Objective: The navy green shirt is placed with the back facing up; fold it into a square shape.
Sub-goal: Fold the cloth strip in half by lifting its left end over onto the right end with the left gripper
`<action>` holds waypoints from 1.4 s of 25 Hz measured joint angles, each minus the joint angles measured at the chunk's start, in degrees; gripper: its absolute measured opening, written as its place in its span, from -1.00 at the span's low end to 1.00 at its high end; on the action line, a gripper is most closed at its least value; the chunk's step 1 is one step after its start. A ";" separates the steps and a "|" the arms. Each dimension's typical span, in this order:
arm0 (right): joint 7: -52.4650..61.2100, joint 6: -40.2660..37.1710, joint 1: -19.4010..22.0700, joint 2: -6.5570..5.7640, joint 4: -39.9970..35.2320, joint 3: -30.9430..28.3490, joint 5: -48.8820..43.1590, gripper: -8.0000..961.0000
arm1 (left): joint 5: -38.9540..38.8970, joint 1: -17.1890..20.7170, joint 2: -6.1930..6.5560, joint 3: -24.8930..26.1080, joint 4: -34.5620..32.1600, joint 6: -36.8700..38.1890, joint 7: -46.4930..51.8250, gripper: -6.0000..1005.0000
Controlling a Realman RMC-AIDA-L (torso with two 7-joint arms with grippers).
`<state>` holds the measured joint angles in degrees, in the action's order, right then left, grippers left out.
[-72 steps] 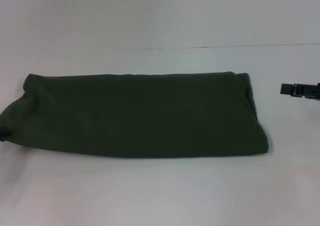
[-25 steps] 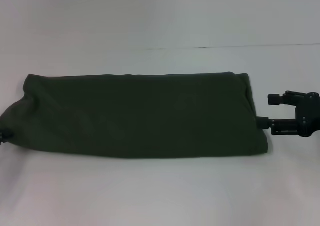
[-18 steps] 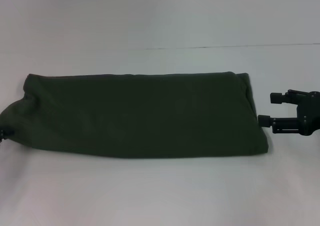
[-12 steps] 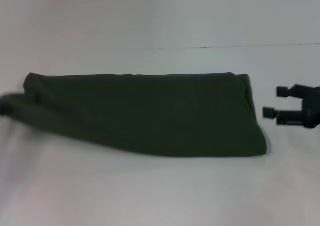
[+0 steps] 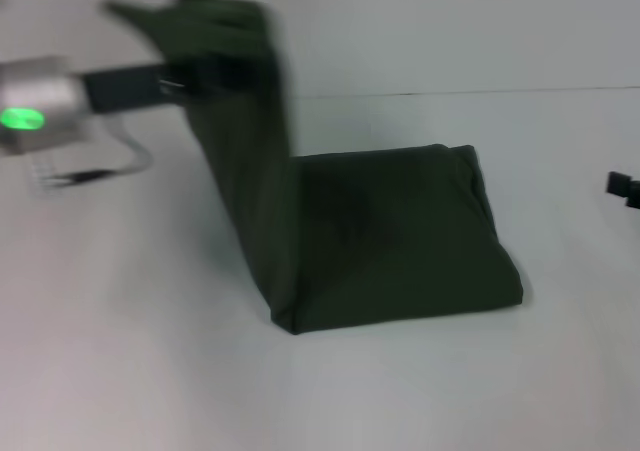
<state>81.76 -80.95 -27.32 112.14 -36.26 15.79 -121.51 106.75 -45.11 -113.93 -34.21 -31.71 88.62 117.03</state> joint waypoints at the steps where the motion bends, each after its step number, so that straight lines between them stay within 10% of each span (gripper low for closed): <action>1: 0.96 1.09 0.52 -0.14 0.02 -1.34 0.03 0.92 | 0.02 -1.58 -1.32 -3.14 -0.15 -0.85 -0.71 -0.88; 4: 2.34 2.12 1.11 -0.75 0.00 -2.71 0.05 0.91 | 0.05 -5.10 -5.81 -11.40 -0.33 -5.23 -2.03 -0.88; 11: 4.37 2.71 1.22 -1.70 -0.39 -3.08 0.06 0.91 | -2.12 -8.60 -10.57 -26.60 7.11 -24.90 -0.74 -0.88; 17: 5.49 3.39 -0.07 -2.54 0.11 -2.05 -0.44 0.91 | -11.03 -12.19 -10.70 -31.16 19.81 -37.48 -2.05 -0.83; 24: 6.89 3.82 -0.74 -2.83 0.60 -0.33 -0.28 0.91 | -20.10 -2.34 -10.09 -28.21 3.68 -9.52 -8.08 -0.51; 35: 13.02 2.84 -2.77 -3.31 2.36 1.51 -0.46 0.91 | -20.50 5.40 -9.02 -26.43 0.82 -4.12 -17.31 0.45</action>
<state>94.78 -78.11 -30.09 108.83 -33.90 17.30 -121.98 86.25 -39.71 -122.95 -60.63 -30.89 84.50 99.72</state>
